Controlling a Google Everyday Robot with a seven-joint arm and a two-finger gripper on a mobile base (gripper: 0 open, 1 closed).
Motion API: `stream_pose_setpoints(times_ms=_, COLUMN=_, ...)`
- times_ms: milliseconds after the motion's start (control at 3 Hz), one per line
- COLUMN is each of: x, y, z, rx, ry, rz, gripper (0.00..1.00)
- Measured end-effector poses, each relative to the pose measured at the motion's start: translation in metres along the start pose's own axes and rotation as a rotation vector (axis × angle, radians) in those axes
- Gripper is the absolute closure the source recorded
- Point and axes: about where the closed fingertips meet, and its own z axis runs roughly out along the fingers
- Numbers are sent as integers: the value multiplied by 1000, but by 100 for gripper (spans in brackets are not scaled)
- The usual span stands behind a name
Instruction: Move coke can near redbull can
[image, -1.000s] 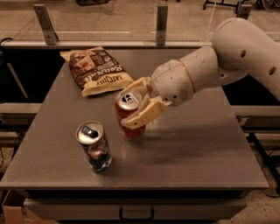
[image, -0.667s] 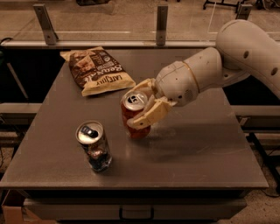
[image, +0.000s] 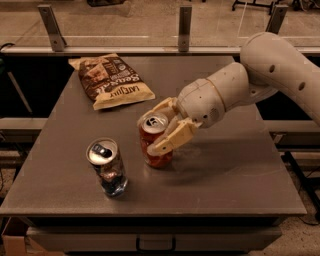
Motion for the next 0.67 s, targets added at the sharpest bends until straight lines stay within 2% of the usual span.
stream_pose_setpoints(times_ms=333, x=4, y=4, z=10, rx=-37, ry=-11, rz=15, gripper=0)
stream_pose_setpoints(times_ms=667, x=5, y=10, z=24, rx=-75, ry=-34, rz=29, gripper=0)
